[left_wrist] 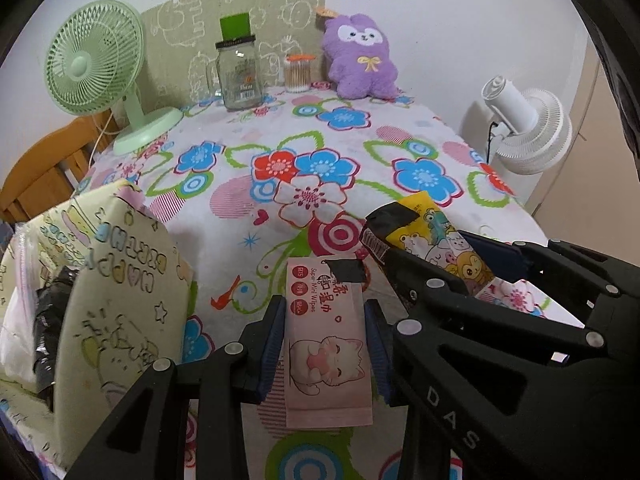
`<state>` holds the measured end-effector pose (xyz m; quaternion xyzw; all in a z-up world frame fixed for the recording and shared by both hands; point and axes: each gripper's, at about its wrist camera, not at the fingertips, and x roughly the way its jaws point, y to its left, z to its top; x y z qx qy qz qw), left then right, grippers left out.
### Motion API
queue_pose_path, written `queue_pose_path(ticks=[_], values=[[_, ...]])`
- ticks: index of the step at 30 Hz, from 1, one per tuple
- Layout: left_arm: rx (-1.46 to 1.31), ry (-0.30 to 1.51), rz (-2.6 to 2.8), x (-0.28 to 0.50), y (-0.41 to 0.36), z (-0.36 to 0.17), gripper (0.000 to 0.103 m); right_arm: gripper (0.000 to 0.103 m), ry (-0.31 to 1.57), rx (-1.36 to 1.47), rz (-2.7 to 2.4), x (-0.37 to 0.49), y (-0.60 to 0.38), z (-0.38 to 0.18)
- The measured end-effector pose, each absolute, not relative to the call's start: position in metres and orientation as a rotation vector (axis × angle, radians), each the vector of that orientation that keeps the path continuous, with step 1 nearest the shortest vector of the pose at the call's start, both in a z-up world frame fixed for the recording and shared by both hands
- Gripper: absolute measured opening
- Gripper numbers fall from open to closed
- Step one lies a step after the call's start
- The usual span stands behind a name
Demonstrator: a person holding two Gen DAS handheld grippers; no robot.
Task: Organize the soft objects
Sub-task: 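Grasp the yellow cartoon snack bag with the right tool instead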
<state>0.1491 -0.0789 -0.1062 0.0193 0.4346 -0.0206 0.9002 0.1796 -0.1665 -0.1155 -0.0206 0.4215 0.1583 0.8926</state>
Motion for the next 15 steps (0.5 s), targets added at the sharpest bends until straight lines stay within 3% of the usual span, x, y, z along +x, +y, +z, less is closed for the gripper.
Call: queue_pose_path(ticks=[15], values=[[0.069,0.799,-0.079,0.108,-0.083,-0.06,0.04,0.046,0.776,-0.01,0.269,0.13,-0.176,-0.068]])
